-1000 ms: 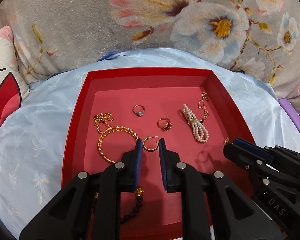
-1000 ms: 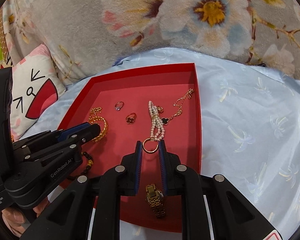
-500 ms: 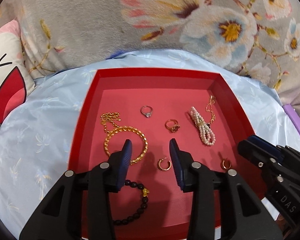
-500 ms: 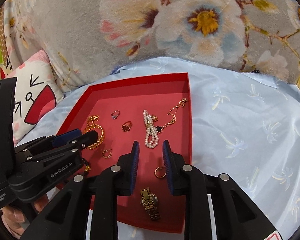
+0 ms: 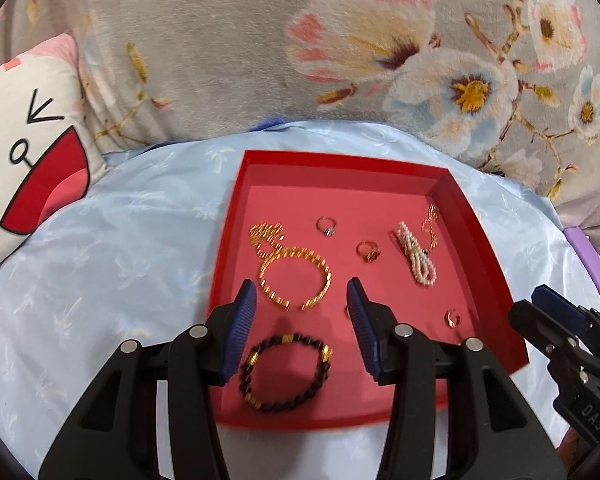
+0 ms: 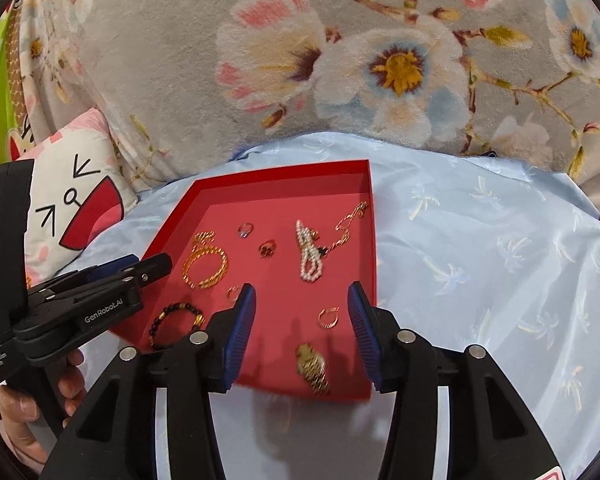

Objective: Organize jewelry

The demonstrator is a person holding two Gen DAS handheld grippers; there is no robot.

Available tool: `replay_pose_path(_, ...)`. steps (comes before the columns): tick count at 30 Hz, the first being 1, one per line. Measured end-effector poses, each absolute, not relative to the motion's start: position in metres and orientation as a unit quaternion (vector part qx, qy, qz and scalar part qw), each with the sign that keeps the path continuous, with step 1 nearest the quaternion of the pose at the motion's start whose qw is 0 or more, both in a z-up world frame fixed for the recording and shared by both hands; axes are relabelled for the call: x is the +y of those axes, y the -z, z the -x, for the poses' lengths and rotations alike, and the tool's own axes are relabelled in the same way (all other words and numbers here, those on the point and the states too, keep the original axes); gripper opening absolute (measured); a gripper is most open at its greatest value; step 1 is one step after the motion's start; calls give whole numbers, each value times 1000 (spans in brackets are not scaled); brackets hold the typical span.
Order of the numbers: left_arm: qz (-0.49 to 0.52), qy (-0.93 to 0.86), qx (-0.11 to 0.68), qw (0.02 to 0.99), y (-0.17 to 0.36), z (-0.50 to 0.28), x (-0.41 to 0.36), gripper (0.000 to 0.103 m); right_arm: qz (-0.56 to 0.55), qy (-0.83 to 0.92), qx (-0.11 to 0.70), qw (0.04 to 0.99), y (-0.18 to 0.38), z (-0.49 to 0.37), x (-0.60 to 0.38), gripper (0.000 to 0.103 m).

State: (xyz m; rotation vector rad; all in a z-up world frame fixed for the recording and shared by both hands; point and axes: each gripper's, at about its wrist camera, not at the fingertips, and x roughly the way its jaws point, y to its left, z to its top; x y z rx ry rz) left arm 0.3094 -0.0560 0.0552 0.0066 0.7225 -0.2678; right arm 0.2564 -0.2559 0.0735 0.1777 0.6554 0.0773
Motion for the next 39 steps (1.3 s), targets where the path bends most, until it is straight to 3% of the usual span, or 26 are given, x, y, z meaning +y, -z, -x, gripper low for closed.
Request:
replay_pose_path(10, -30, 117, 358, 926, -33, -247, -51, 45, -60, 2, 318, 946, -58, -201, -236, 66)
replay_pose_path(18, -39, 112, 351, 929, -29, -229, -51, 56, -42, 12, 313, 949, -56, -184, -223, 75)
replay_pose_path(20, -45, 106, 338, 934, -32, -226, -53, 64, -34, 15, 307, 951, -57, -182, -219, 78)
replay_pose_path(39, -47, 91, 359, 928, -15, -243, -53, 74, -27, 28, 337, 941, -48, -199, -217, 80)
